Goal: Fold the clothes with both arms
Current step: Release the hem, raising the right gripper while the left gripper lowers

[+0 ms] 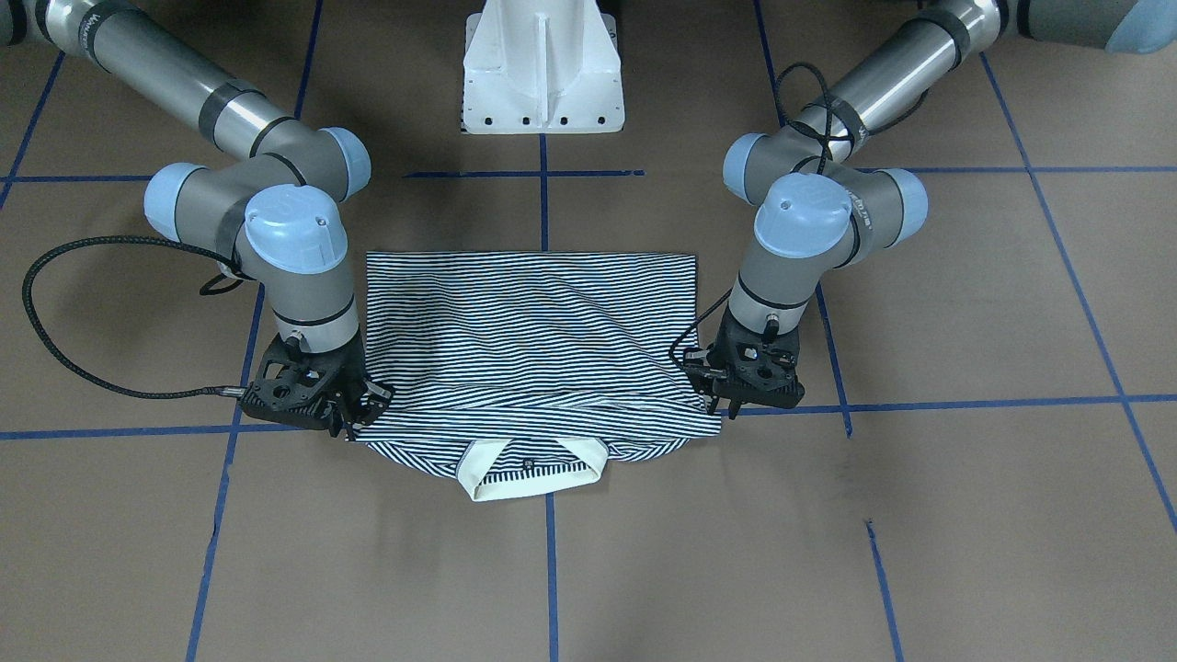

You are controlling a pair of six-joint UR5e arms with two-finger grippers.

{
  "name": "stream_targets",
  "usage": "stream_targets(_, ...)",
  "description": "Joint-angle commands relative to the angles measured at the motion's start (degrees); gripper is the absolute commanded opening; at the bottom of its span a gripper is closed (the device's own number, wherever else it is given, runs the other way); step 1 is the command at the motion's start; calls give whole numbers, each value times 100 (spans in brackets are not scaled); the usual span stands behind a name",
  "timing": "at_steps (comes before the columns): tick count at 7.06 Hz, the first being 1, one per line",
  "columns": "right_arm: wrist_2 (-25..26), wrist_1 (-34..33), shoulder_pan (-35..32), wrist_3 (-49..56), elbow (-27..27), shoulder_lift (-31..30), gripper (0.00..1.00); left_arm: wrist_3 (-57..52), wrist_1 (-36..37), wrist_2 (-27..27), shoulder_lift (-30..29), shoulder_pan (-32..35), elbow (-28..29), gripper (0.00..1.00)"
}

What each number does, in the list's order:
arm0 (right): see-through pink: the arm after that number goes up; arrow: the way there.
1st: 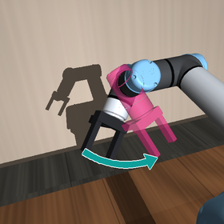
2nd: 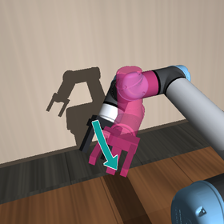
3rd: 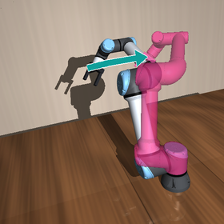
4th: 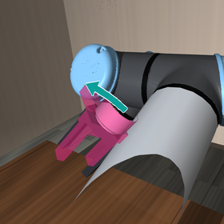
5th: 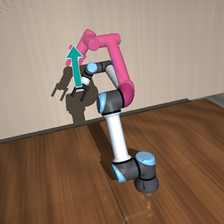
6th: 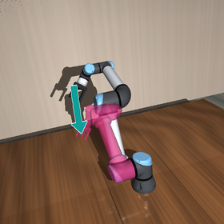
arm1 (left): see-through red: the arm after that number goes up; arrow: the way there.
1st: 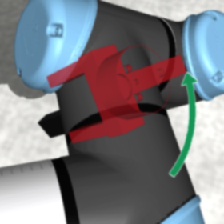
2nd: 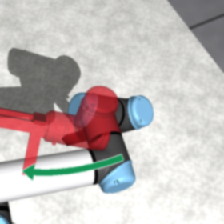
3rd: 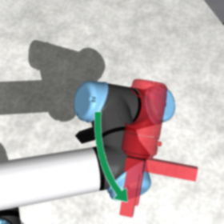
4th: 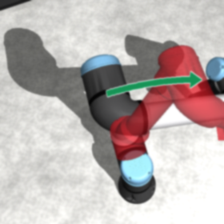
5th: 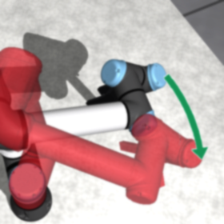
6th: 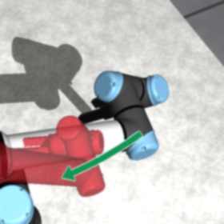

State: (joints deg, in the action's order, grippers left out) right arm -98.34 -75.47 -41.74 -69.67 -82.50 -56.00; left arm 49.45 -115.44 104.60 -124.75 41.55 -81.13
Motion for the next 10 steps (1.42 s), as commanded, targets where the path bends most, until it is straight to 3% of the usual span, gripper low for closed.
stream_targets(1,-908,6,-603,1160,-108,-51,100,-312,21,60,492,2,-873,100)
stream_targets(2,-1289,15,-868,1714,-352,-339,100,-227,-14,43,783,-59,-1278,100)
stream_targets(4,-1354,15,-976,2010,-749,-719,100,886,-206,-27,1783,-759,-2341,100)
stream_targets(5,-1337,15,-976,2001,-742,-728,100,1230,-460,-149,2066,-954,-2442,98)
stream_targets(6,-1337,15,-976,1992,-750,-728,100,1903,-567,-646,2130,-1382,-2382,68)
stream_targets(7,-1337,15,-976,1984,-750,-728,100,2293,-559,-817,2122,-1639,-2355,53)
stream_targets(10,-1319,15,-968,1966,-750,-746,100,2393,-533,-862,2034,-1799,-2284,50)
